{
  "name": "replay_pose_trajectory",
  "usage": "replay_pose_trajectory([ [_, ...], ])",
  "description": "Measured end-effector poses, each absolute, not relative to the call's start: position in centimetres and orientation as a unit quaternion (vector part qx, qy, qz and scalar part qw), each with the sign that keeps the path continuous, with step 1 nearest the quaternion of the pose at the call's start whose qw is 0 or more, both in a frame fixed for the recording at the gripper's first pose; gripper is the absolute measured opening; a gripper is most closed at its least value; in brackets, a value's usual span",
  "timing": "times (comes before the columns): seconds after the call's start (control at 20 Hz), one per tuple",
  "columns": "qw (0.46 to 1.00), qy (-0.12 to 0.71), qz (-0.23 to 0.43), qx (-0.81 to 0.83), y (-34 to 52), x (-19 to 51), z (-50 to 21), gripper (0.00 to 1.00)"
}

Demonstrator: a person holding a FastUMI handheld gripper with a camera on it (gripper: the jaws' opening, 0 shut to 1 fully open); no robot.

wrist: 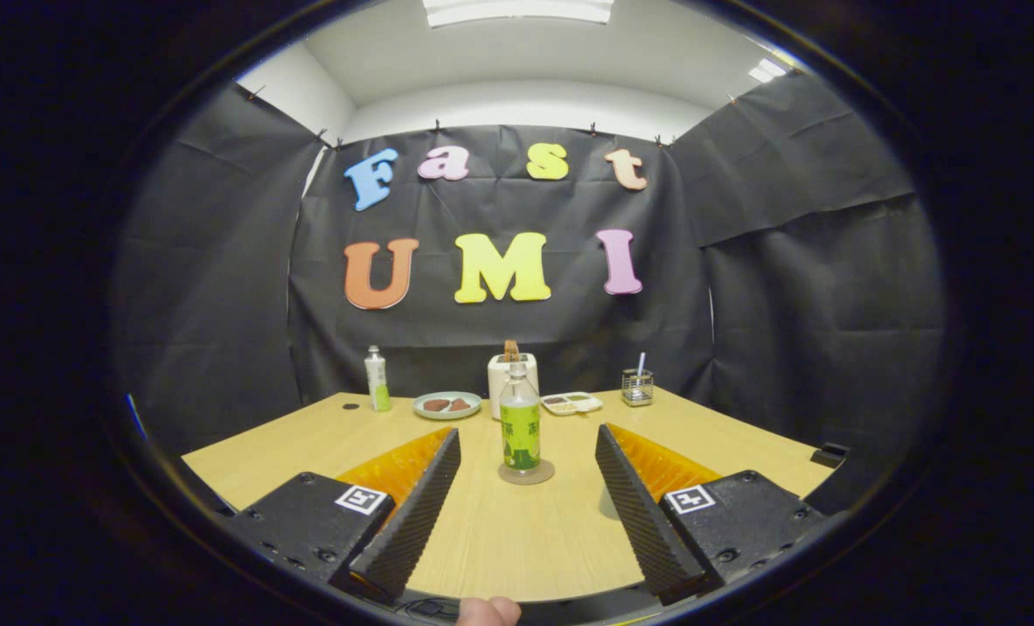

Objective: Take the bottle from table, then pour the juice into the cup, finally place the bottle on the coaster

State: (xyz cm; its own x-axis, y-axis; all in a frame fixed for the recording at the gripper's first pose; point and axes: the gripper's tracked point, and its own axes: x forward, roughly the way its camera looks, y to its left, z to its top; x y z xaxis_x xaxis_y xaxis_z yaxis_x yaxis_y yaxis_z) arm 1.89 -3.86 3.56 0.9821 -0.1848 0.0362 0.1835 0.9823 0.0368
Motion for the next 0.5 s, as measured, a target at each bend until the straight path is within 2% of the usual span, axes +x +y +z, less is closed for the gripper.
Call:
replay_pose_trajectory([
  [0.5,0.994,-0.034,-0.101,0.005,-3.3,0.4,4.4,1.0],
])
